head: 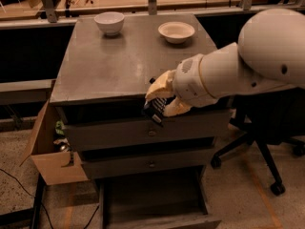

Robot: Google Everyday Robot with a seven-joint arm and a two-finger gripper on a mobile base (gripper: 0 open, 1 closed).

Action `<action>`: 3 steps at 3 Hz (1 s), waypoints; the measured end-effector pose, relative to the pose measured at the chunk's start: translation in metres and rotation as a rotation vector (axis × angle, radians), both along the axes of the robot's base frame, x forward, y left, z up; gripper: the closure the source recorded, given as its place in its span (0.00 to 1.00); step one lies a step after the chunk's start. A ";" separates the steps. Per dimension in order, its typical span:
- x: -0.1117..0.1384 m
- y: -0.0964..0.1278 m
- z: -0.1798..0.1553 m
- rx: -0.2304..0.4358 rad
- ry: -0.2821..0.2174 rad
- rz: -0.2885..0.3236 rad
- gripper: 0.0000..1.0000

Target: Place rxbar blueberry into bottom drawer

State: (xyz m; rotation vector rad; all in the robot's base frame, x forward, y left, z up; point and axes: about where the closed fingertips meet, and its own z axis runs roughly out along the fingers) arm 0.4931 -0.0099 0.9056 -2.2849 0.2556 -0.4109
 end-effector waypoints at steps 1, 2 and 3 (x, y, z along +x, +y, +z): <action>-0.031 -0.002 -0.031 0.059 0.044 0.024 1.00; -0.048 -0.010 -0.085 0.070 0.111 0.014 1.00; -0.050 -0.020 -0.135 0.007 0.162 -0.027 1.00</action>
Offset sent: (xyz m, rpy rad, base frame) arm -0.0690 -0.0232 -0.1625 0.0833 0.2109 -0.0074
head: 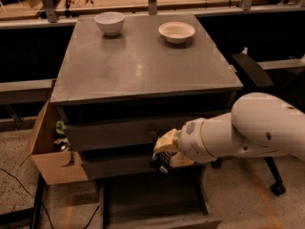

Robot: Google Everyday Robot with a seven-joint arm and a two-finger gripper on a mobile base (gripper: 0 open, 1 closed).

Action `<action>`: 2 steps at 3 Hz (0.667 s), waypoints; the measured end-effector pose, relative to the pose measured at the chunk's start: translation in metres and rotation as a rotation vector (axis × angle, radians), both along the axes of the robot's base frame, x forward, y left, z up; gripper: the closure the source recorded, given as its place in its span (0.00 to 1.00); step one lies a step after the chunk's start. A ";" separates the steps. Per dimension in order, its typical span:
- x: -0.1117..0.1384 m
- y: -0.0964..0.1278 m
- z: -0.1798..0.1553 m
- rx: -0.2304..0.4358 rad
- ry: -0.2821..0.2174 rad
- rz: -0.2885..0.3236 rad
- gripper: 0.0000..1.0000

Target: Place rxbar blueberry into bottom drawer

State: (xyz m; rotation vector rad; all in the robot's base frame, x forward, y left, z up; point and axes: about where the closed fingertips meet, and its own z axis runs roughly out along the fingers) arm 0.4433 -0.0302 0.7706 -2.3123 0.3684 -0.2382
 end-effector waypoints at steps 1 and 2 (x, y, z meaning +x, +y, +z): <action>0.000 0.003 -0.007 -0.018 0.029 -0.013 1.00; 0.005 0.000 -0.035 -0.001 -0.007 0.003 1.00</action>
Offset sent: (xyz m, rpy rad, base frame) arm 0.0524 -0.0154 -0.0967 0.0080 -0.1880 -0.0087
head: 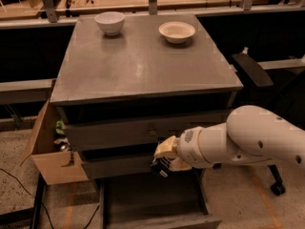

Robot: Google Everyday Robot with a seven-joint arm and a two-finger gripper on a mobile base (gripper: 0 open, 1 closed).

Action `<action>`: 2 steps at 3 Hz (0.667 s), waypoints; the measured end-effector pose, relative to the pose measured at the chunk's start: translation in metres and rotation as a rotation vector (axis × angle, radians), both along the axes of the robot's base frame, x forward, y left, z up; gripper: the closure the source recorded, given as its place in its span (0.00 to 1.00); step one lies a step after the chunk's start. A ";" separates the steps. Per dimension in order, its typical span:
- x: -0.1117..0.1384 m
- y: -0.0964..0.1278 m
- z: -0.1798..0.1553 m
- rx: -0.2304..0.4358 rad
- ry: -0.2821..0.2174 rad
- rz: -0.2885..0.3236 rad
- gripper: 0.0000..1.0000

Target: Place rxbar blueberry into bottom drawer

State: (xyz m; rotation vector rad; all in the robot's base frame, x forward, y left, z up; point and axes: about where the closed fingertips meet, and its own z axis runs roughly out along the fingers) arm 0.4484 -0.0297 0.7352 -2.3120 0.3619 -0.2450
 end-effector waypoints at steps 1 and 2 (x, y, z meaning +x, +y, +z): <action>0.035 -0.013 -0.037 0.064 -0.091 -0.021 1.00; 0.063 -0.025 -0.087 0.054 -0.172 0.061 1.00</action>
Offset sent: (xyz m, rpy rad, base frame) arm 0.1014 -0.0353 -0.1619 0.0136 -0.2823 0.2068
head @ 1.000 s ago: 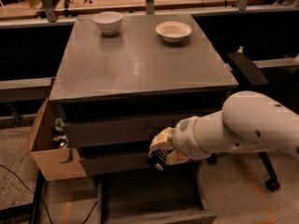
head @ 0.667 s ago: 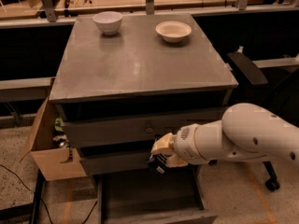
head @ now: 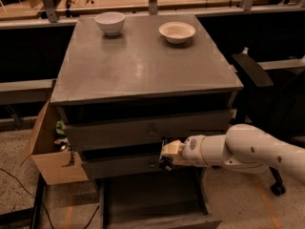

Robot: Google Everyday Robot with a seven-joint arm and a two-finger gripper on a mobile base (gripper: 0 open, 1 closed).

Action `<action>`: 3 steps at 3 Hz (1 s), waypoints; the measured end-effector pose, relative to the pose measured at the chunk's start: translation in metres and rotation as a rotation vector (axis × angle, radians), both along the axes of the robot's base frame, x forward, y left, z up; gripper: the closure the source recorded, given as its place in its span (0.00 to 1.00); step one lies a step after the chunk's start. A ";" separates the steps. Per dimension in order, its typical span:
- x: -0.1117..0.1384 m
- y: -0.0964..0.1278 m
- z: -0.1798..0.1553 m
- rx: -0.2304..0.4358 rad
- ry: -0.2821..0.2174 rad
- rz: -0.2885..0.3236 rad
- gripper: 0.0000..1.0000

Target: Place rxbar blueberry into bottom drawer

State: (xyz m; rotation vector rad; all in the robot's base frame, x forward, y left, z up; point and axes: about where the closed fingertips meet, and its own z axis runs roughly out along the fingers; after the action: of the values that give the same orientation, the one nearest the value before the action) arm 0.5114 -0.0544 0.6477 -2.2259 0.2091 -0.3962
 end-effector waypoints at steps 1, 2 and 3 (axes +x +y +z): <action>-0.004 -0.010 -0.052 -0.002 0.026 0.067 1.00; -0.008 -0.013 -0.097 0.008 0.029 0.104 1.00; -0.011 -0.011 -0.108 0.015 0.036 0.113 1.00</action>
Offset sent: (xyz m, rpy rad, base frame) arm -0.0111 -0.0203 -0.1546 0.0187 0.0192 0.1381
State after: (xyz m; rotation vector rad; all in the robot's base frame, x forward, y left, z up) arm 0.5005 -0.0654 0.5401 -2.2196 0.1048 -0.2921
